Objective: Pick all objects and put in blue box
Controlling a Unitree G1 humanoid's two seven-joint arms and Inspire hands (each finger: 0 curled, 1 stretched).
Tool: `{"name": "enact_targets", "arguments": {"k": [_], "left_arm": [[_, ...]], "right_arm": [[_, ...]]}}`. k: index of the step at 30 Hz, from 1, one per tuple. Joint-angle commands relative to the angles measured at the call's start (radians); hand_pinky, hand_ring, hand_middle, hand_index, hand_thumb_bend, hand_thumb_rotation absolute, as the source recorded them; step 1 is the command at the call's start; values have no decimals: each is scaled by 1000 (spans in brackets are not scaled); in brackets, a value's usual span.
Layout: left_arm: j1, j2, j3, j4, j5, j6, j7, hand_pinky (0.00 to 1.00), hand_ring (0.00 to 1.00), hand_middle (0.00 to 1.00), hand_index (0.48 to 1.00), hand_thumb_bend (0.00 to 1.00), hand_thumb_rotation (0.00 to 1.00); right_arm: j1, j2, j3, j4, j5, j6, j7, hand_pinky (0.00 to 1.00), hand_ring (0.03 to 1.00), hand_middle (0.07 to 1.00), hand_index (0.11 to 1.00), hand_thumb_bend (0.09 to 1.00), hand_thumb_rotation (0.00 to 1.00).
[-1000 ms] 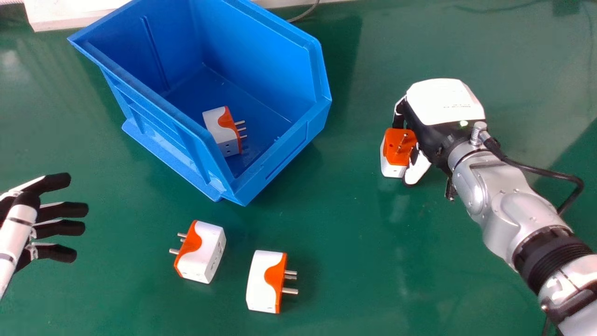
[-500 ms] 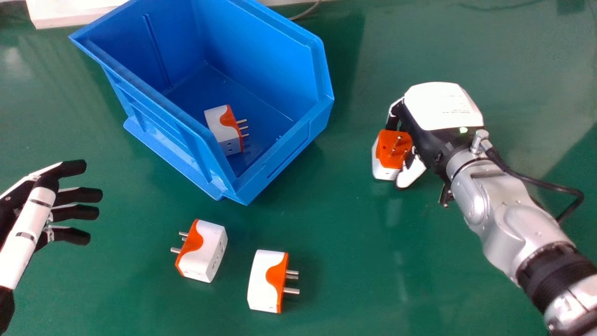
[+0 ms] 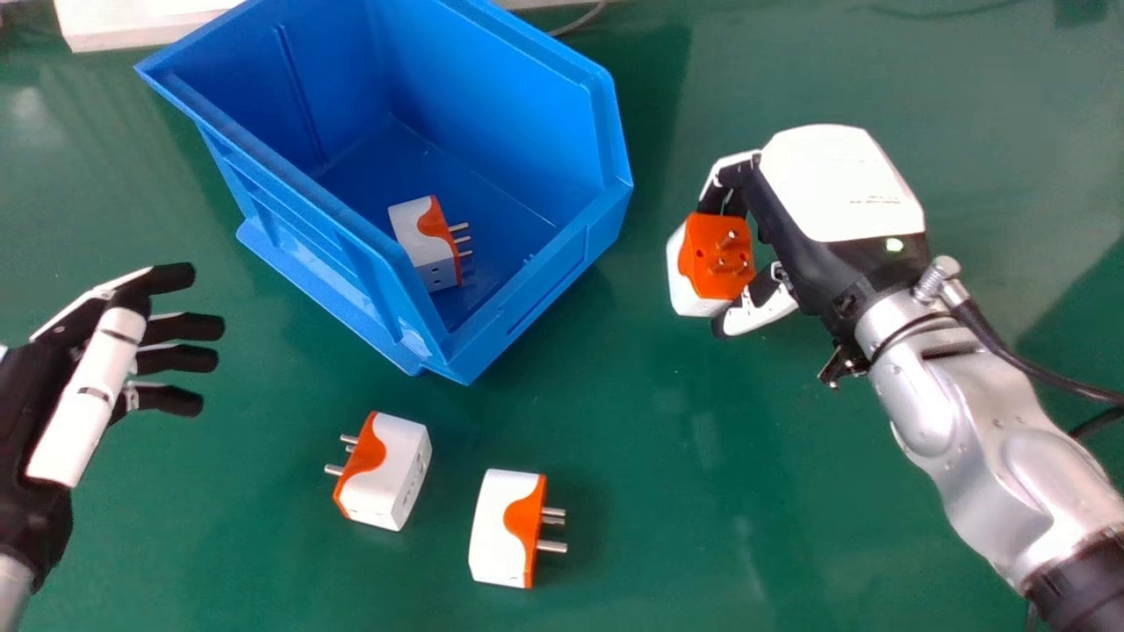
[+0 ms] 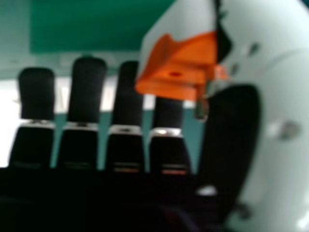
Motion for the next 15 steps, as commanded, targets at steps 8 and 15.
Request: {"name": "enact_targets", "arguments": {"k": [8,15], "left_arm": [[-26,7,-25,19,15,-2,32,578,685,709,804,268,912],[-29,7,-37,14,19,8,46,579,685,709,803,268,899]], "right_arm": [[94,-20,-57,-274,-21,-2,41,342,442,530,486,495,0],[110,-1,-62,-363,-28,-19,68,342,441,533,499,493,0]]}}
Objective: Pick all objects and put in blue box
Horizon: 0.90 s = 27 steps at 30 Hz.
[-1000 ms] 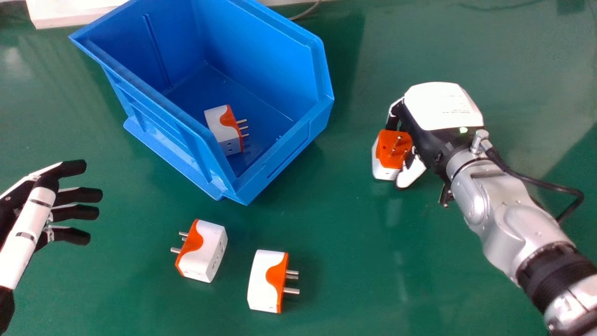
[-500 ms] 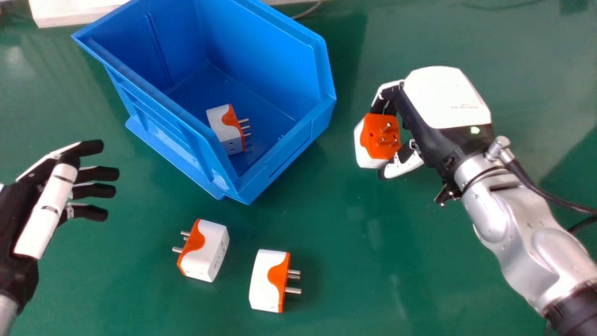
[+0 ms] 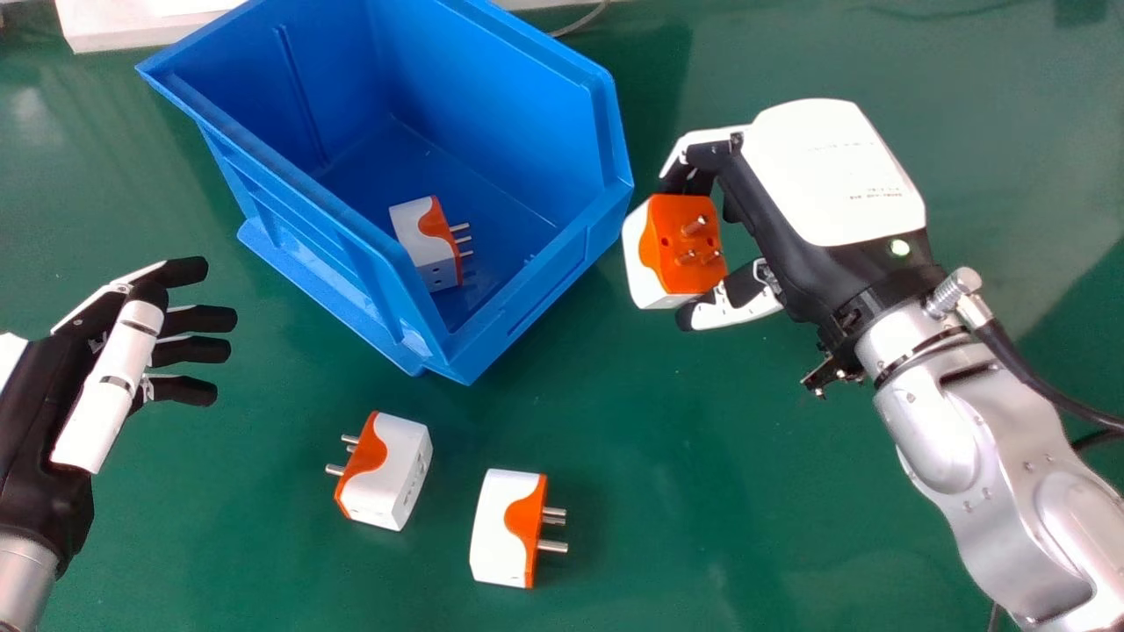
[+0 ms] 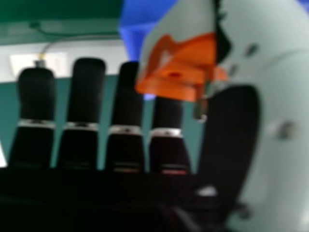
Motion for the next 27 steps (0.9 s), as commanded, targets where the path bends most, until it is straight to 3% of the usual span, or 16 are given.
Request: {"name": "enact_targets", "arguments": {"k": [1,12,27], "left_arm": [[-3,8,-2,-17,10,-1,11,578,683,709,802,266,895],[3,4,-8,-35,15,10,22,577,680,708,800,257,881],[30,5,-7,-60,15,11,25,574,679,708,799,250,865]], "right_arm": [[-10,12,-19,-53,-4,-16,5,342,441,534,501,493,0],[-131,82,25,-3,-39,-65,33,339,441,535,505,493,0],[-446,227,105,382,-49,-193,-19,336,440,535,517,493,0]]}}
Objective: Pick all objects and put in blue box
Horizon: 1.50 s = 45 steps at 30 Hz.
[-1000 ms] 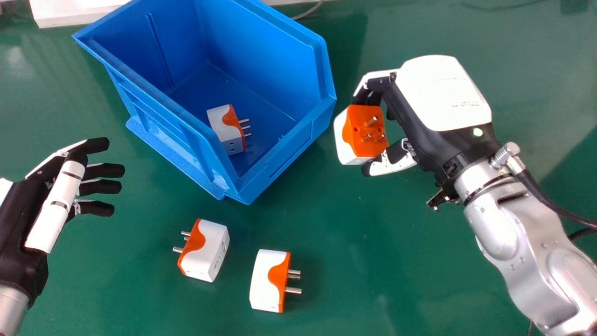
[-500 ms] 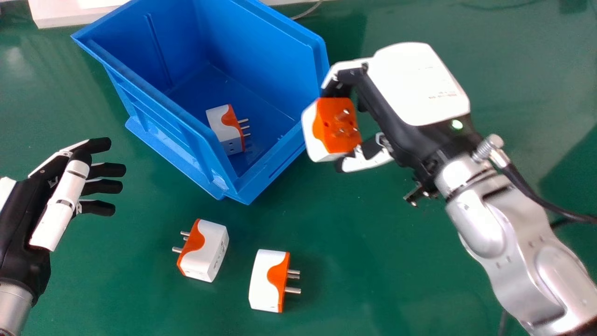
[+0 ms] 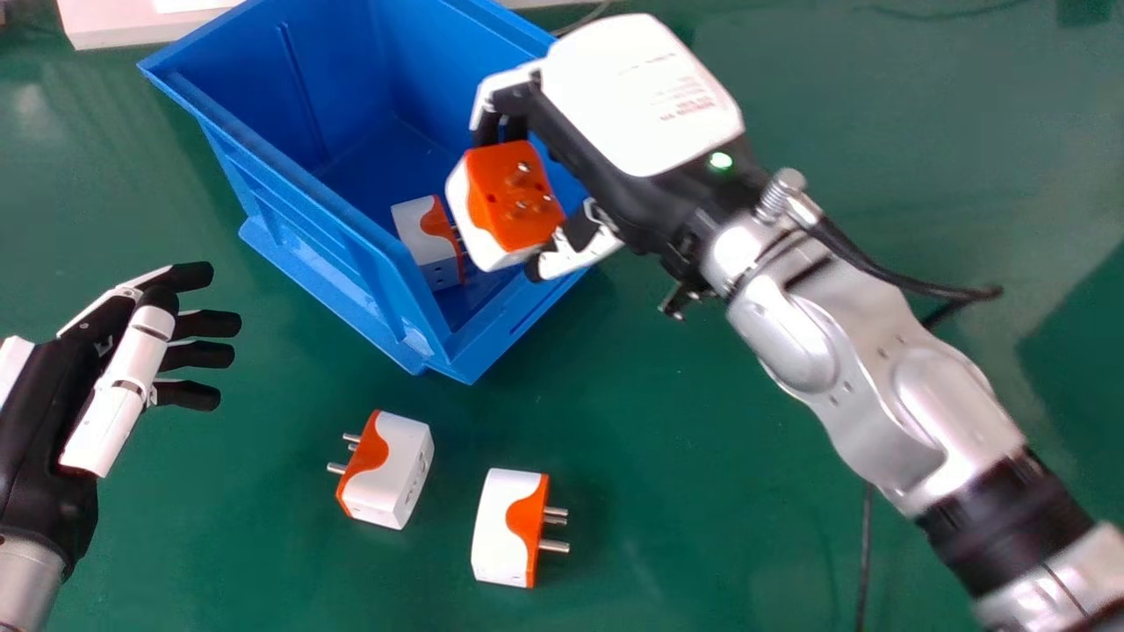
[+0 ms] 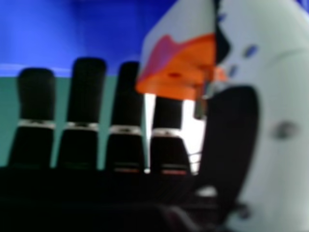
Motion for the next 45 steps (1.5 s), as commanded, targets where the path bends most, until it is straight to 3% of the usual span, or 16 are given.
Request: {"name": "enact_targets", "arguments": {"k": [1,16,25,33,45], "left_arm": [[9,5,6,-30,6,-6,5,574,679,708,800,249,863],[34,-7,14,-64,-11,3,4,569,676,709,802,243,855],[55,-12,11,-97,-8,11,6,573,679,713,807,244,855],[63,-16,9,-108,-7,15,5,577,682,715,811,251,856],[80,-38,0,-148,1,29,11,582,685,718,815,262,863]], "right_arm": [[-76,20,-2,39,10,-20,-33,336,439,535,518,493,0],[-352,171,63,448,2,43,-43,339,448,532,497,496,0],[-468,241,112,685,-1,42,-118,357,470,528,464,497,0],[-514,277,143,795,3,42,-170,374,476,523,438,499,0],[-524,293,172,830,8,76,-162,380,469,522,430,500,0]]}}
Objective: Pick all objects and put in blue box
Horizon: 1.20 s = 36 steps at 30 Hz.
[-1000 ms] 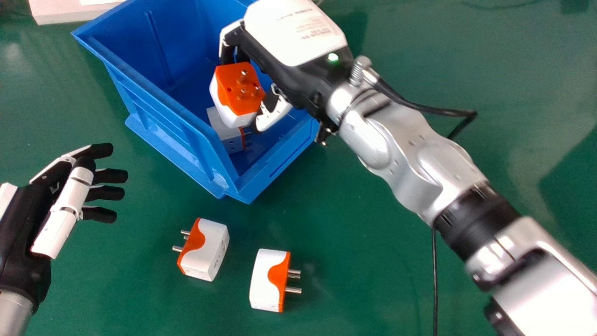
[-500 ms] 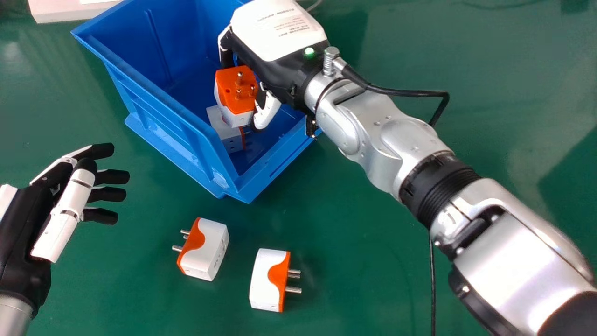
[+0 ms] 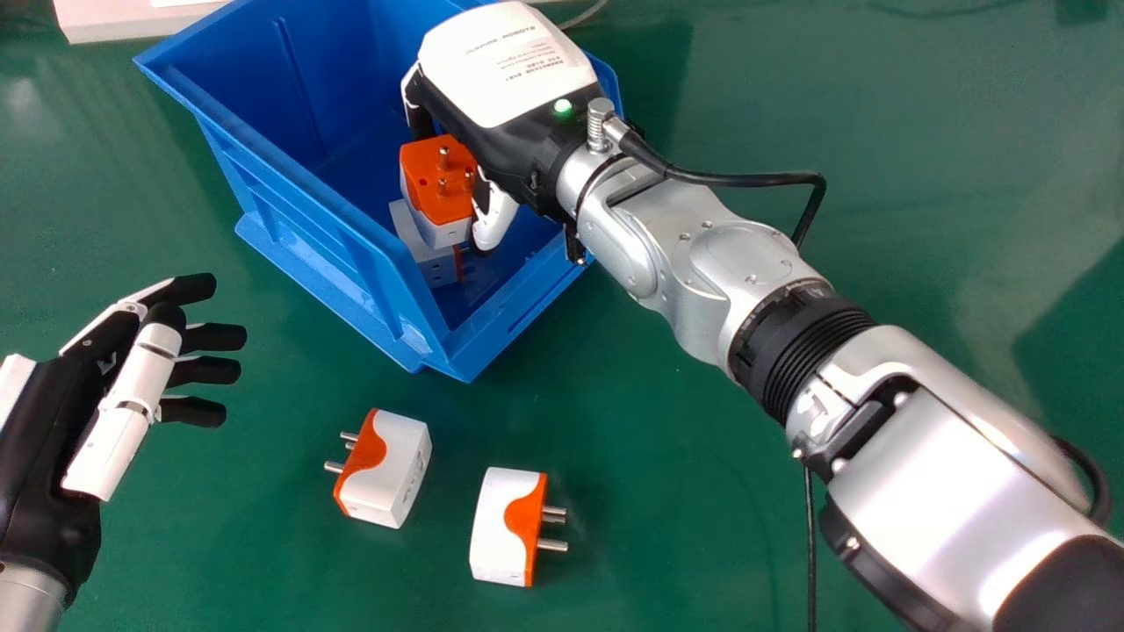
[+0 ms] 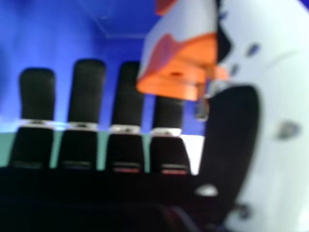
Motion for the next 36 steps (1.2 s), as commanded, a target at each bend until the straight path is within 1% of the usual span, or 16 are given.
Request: {"name": "enact_targets", "arguments": {"k": [1,6,11,17,20,22,23,24,25,26,27,28,30,33,34,36], "left_arm": [[6,-4,0,-32,3,-3,9,581,685,718,815,266,864],[6,-6,1,-28,-2,-6,9,581,684,718,815,274,867],[4,-9,-1,-35,-3,-1,10,580,684,718,816,278,869],[3,-12,-9,-42,-2,3,14,579,682,718,815,280,872],[-2,-11,-12,-37,-1,4,15,578,681,717,814,281,875],[-4,-10,-12,-33,0,3,15,577,680,716,813,281,876],[-5,-9,-13,-31,0,2,15,576,680,716,812,280,877],[-5,-9,-13,-30,0,2,14,576,680,716,812,280,877],[-6,-9,-13,-30,0,3,14,575,679,716,812,279,878],[-6,-9,-13,-30,-1,3,14,574,679,716,811,279,878],[-7,-9,-13,-30,-1,3,14,574,679,716,811,279,878],[-8,-8,-12,-27,-2,2,13,574,679,716,810,278,879],[-12,-6,-12,-21,-2,1,12,573,679,716,809,275,880],[-15,-5,-11,-17,-4,2,10,572,680,716,808,272,880],[-16,-4,-10,-16,-4,2,9,572,681,716,808,271,880],[-17,-3,-10,-15,-4,2,8,572,681,716,808,269,880]], "right_arm": [[-53,8,-3,-13,13,4,-6,382,469,522,429,500,0],[-49,17,-5,-11,21,8,-6,384,470,521,429,500,0],[-39,24,-13,-14,33,-10,-13,387,469,519,429,501,0],[-23,25,-16,-10,44,-25,-20,388,470,515,430,501,0],[-17,27,-31,-10,65,-15,-2,391,469,513,431,502,0],[-9,23,-37,-15,78,-16,3,381,468,525,440,500,0],[-3,20,-43,-17,85,-20,5,392,467,567,452,497,0],[1,21,-48,-15,92,-18,9,392,467,567,452,497,0],[3,23,-50,-13,97,-15,12,402,532,629,525,485,0],[4,24,-49,-11,99,-10,14,448,598,689,596,493,0],[7,22,-45,-12,99,-5,13,448,598,689,596,493,0],[10,19,-41,-17,96,-1,12,489,654,740,656,508,22],[13,15,-36,-22,92,2,10,575,747,830,757,546,105],[11,8,-34,-17,91,-4,8,673,845,913,861,579,181],[10,7,-32,-15,89,-6,5,721,889,945,906,590,207],[10,5,-28,-14,86,-7,1,754,918,965,936,597,224]]}}
